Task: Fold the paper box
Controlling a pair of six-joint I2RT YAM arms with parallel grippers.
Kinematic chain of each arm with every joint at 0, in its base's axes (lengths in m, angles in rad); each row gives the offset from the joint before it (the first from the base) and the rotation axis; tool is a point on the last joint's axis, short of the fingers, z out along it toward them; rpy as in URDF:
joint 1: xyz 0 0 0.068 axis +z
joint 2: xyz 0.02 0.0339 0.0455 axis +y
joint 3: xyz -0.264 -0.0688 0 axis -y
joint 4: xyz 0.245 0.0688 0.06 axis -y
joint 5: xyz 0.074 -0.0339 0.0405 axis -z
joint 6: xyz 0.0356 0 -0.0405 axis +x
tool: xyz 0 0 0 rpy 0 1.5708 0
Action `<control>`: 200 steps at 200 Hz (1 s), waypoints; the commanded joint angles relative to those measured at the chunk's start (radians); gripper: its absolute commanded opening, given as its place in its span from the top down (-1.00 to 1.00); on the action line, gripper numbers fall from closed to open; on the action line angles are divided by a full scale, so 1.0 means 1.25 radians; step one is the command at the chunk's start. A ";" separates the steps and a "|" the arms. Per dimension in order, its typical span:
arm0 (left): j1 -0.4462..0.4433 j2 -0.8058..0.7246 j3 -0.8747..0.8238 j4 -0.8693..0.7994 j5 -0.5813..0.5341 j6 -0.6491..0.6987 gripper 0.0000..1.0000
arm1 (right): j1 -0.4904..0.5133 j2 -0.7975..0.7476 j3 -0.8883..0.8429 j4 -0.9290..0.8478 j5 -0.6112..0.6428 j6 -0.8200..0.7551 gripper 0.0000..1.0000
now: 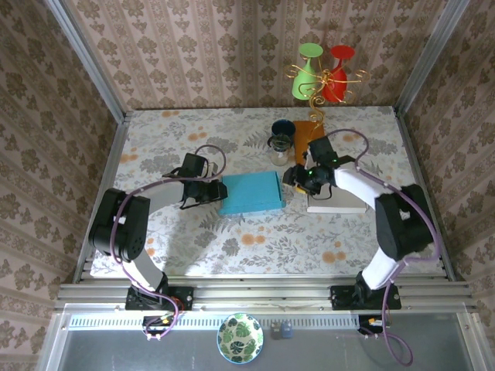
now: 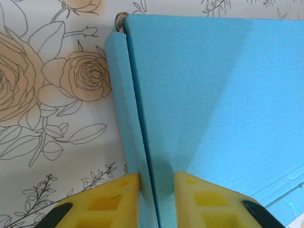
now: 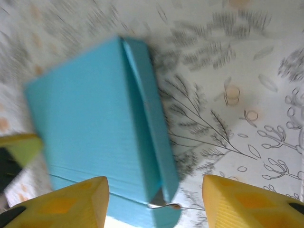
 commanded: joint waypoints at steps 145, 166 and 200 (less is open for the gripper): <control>-0.005 -0.003 -0.014 0.009 0.005 0.022 0.52 | 0.041 0.180 0.095 0.010 -0.075 -0.080 0.25; -0.007 -0.003 -0.018 0.014 0.014 0.022 0.52 | 0.047 0.176 0.081 0.008 -0.077 -0.083 0.36; -0.013 -0.010 -0.031 0.002 0.032 0.009 0.52 | 0.068 0.149 0.050 -0.007 -0.066 -0.094 0.42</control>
